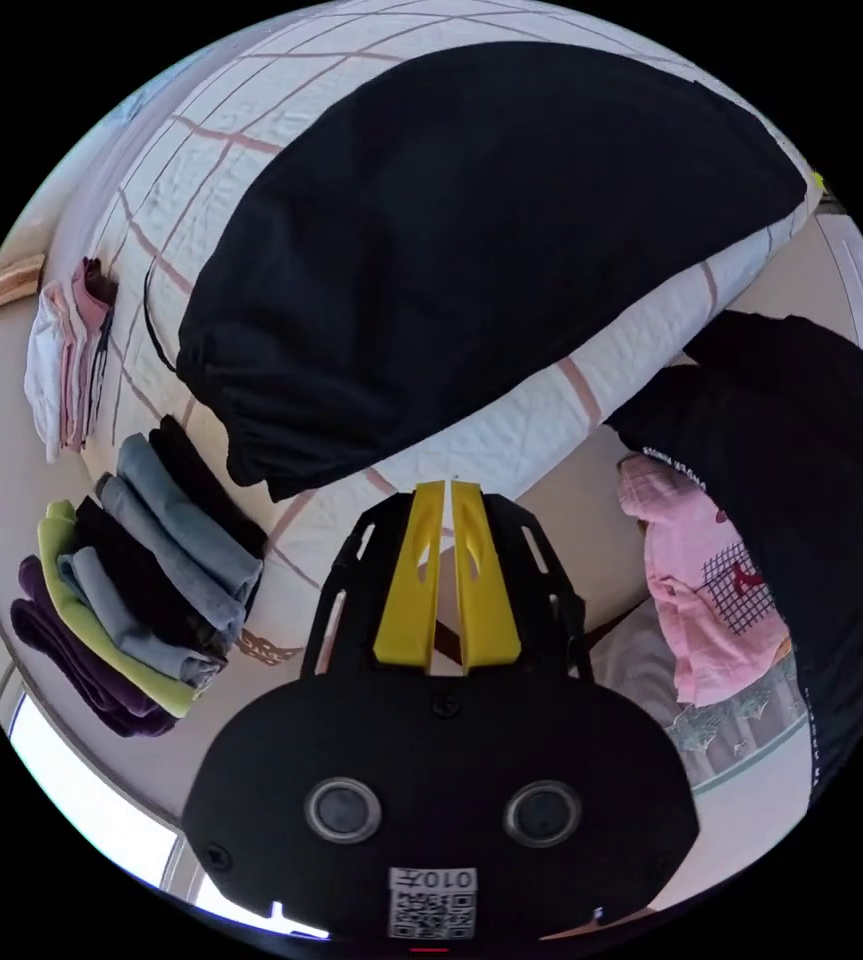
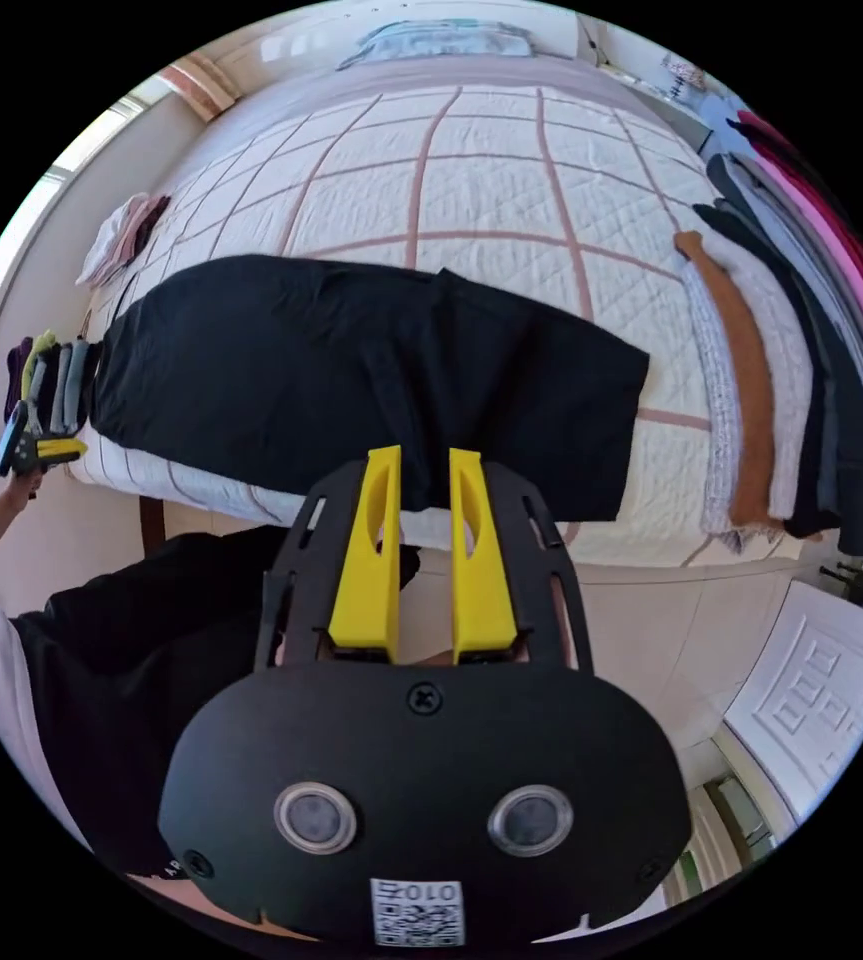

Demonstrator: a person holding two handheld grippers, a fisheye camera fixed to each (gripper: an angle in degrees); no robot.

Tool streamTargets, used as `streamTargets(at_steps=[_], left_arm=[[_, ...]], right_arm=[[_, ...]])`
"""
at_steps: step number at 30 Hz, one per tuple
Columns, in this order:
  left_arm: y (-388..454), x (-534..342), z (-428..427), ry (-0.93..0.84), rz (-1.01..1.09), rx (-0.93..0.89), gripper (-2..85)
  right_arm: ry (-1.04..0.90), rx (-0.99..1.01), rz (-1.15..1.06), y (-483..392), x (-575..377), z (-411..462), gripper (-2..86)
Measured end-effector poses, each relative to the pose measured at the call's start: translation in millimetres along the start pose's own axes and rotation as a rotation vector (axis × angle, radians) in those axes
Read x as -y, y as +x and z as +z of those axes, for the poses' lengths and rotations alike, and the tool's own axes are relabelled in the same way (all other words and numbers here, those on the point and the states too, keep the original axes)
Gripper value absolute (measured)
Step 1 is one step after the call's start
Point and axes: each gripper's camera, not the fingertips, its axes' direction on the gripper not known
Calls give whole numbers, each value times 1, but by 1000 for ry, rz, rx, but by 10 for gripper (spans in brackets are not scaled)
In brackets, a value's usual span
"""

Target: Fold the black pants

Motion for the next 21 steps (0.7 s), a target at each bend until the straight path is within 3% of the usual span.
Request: streamTargets(at_steps=[6, 10, 13, 15, 17, 19, 21], left_arm=[[50, 103, -74, 222, 138, 31, -2], [63, 178, -116, 299, 177, 4, -2], [82, 203, -129, 297, 228, -2, -2], [93, 209, -130, 285, 241, 1, -2], [103, 217, -122, 234, 222, -29, -2], [109, 224, -110, 177, 187, -53, -2], [115, 231, -98, 121, 158, -80, -2]], right_arm=[[5, 45, -98, -9, 22, 60, 77], [-93, 60, -152, -5, 19, 88, 51], [123, 82, -51, 26, -5, 49, 38], [320, 96, 135, 74, -49, 15, 37], [395, 123, 268, 110, -87, 12, 37], [360, 156, 347, 137, -117, 35, 36], [206, 255, 410, 157, -133, 88, 35]])
